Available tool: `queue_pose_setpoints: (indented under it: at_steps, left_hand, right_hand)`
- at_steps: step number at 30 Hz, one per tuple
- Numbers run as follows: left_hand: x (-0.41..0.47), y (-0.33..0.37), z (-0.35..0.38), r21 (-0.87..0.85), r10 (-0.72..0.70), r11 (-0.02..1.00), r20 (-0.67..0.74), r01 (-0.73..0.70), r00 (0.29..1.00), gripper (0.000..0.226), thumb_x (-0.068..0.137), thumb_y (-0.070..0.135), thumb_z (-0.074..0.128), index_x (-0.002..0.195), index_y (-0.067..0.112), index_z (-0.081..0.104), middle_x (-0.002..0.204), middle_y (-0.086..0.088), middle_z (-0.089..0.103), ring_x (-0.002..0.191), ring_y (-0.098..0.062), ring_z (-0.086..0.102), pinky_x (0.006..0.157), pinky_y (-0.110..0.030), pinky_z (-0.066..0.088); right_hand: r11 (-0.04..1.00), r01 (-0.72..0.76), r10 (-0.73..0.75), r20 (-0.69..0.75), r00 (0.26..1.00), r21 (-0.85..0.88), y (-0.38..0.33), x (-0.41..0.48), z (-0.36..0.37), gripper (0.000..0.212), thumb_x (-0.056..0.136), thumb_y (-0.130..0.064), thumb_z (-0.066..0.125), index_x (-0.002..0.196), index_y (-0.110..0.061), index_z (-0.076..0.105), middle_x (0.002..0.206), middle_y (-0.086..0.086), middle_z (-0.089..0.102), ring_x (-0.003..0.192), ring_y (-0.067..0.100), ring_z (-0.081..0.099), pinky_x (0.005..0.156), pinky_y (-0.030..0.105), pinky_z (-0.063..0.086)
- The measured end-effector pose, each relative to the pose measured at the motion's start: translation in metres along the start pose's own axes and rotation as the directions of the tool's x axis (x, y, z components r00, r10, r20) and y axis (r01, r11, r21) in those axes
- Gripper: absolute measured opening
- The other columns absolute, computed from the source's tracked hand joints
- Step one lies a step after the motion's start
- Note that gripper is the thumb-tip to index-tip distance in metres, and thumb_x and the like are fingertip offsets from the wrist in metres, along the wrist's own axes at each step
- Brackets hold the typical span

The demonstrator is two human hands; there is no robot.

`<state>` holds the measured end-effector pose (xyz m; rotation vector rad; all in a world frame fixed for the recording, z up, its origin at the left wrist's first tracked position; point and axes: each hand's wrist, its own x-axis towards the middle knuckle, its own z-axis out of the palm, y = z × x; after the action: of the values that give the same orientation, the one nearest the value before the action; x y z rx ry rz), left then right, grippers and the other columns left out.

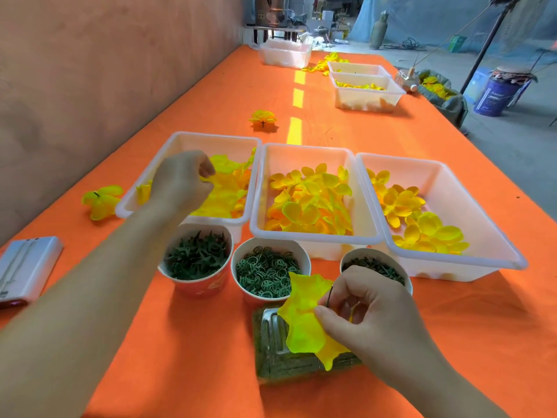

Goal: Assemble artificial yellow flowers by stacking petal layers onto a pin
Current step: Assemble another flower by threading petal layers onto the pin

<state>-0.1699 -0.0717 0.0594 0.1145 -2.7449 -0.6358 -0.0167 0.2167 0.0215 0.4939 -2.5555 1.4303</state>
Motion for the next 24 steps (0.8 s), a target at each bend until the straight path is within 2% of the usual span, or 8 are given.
queue_pose_setpoints:
  at_steps: [2,7,12,16,19,21,23,24]
  left_hand:
    - [0.023,-0.016,0.010,0.035,-0.056,0.998,0.084,0.053,0.995,0.031,0.079,0.014,0.081,0.105,0.011,0.066,0.115,-0.011,0.068,0.099,-0.031,0.065,0.083,-0.039,0.051]
    - [0.045,-0.015,0.042,0.179,-0.091,0.983,0.354,0.028,0.931,0.060,0.061,0.037,0.094,0.108,0.018,0.062,0.105,-0.005,0.067,0.095,-0.028,0.062,0.073,-0.034,0.049]
    - [0.048,-0.022,0.057,0.281,-0.104,0.960,0.377,-0.007,0.921,0.037,0.068,0.029,0.090,0.098,0.018,0.072,0.094,-0.002,0.062,0.086,-0.024,0.055,0.069,-0.030,0.043]
    - [0.049,-0.018,0.047,0.107,-0.080,0.993,0.219,0.057,0.973,0.006,0.085,0.015,0.075,0.079,0.012,0.074,0.073,-0.009,0.062,0.068,-0.027,0.052,0.058,-0.029,0.036]
    - [0.047,-0.019,0.031,-0.009,-0.104,0.994,0.063,0.105,0.993,0.023,0.088,0.010,0.065,0.108,0.010,0.076,0.102,-0.015,0.073,0.091,-0.033,0.063,0.070,-0.030,0.040]
    - [0.040,-0.018,0.015,-0.149,-0.150,0.979,-0.049,0.141,0.988,0.029,0.088,0.010,0.064,0.115,0.018,0.071,0.106,-0.012,0.070,0.087,-0.029,0.061,0.069,-0.032,0.043]
    - [0.029,-0.014,-0.001,-0.430,-0.204,0.889,-0.063,0.158,0.977,0.031,0.088,0.006,0.062,0.112,0.025,0.061,0.102,-0.012,0.067,0.080,-0.026,0.063,0.066,-0.038,0.052]
    - [0.020,-0.009,-0.009,-0.584,-0.226,0.794,-0.028,0.167,0.974,0.031,0.089,0.002,0.061,0.109,0.026,0.056,0.101,-0.013,0.066,0.079,-0.025,0.067,0.065,-0.038,0.056]
  right_hand:
    - [1.000,-0.005,0.005,0.004,1.000,0.005,0.000,0.000,0.000,0.017,0.066,-0.024,0.077,0.062,-0.025,0.060,0.071,-0.007,0.067,0.060,0.011,0.060,0.055,0.010,0.038]
    - [1.000,-0.019,0.019,0.015,1.000,0.019,-0.002,0.002,-0.001,0.015,0.066,-0.025,0.076,0.070,-0.026,0.061,0.072,-0.005,0.067,0.060,0.010,0.060,0.055,0.010,0.039]
    - [0.999,-0.033,0.033,0.016,0.999,0.006,-0.001,0.000,-0.001,0.016,0.066,-0.027,0.075,0.064,-0.029,0.060,0.072,-0.006,0.066,0.062,0.011,0.060,0.057,0.011,0.039]
    - [0.999,-0.038,0.038,0.021,0.999,-0.003,0.001,-0.001,-0.002,0.013,0.067,-0.032,0.074,0.068,-0.030,0.061,0.073,-0.007,0.066,0.065,0.014,0.061,0.057,0.014,0.040]
    - [0.999,-0.042,0.042,0.017,0.999,0.002,0.001,-0.001,-0.002,0.014,0.067,-0.033,0.074,0.069,-0.029,0.060,0.073,-0.007,0.066,0.064,0.014,0.060,0.057,0.016,0.041]
    - [0.999,-0.044,0.044,0.017,0.999,0.011,0.000,-0.002,-0.001,0.014,0.067,-0.032,0.074,0.068,-0.029,0.061,0.073,-0.007,0.066,0.064,0.013,0.059,0.058,0.015,0.040]
    - [0.999,-0.042,0.042,0.014,0.999,0.010,0.000,-0.002,-0.001,0.013,0.068,-0.032,0.074,0.067,-0.031,0.061,0.073,-0.006,0.066,0.065,0.014,0.059,0.058,0.016,0.041]
    - [0.999,-0.042,0.042,0.011,0.999,0.012,0.001,-0.002,-0.001,0.013,0.068,-0.030,0.074,0.066,-0.031,0.062,0.072,-0.006,0.066,0.064,0.013,0.059,0.058,0.016,0.041]
